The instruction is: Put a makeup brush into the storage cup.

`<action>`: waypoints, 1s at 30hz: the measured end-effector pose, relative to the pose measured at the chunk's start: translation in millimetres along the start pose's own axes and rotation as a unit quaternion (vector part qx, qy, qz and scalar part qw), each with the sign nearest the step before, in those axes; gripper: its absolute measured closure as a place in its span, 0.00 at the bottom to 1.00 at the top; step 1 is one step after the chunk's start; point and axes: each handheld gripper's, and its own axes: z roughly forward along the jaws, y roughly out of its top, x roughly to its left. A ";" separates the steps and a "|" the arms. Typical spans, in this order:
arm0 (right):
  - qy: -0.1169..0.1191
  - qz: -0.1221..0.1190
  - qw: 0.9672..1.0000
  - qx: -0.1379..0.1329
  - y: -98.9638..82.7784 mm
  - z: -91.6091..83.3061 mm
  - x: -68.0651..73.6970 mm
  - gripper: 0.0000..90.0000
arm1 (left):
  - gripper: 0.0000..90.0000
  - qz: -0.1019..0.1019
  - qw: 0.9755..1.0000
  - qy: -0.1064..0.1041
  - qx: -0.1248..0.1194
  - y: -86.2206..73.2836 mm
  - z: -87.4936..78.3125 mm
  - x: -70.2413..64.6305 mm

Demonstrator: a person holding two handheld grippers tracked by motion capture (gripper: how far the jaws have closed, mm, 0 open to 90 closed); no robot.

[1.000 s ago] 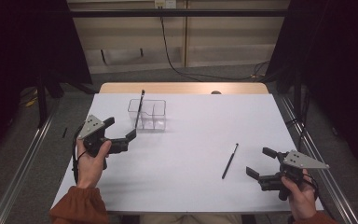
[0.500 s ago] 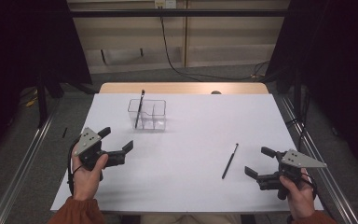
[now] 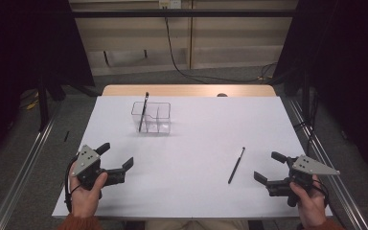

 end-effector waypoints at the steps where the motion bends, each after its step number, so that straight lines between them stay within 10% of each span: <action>1: -0.002 0.002 1.000 -0.002 -0.2 -0.9 -0.2 0.00 | 0.03 0.002 1.000 -0.004 0.001 -1.3 -1.2 0.5; 30: -0.019 0.001 1.000 0.004 8.4 12.4 4.2 0.00 | 0.03 -0.001 1.000 -0.002 -0.010 -13.1 -15.2 -1.2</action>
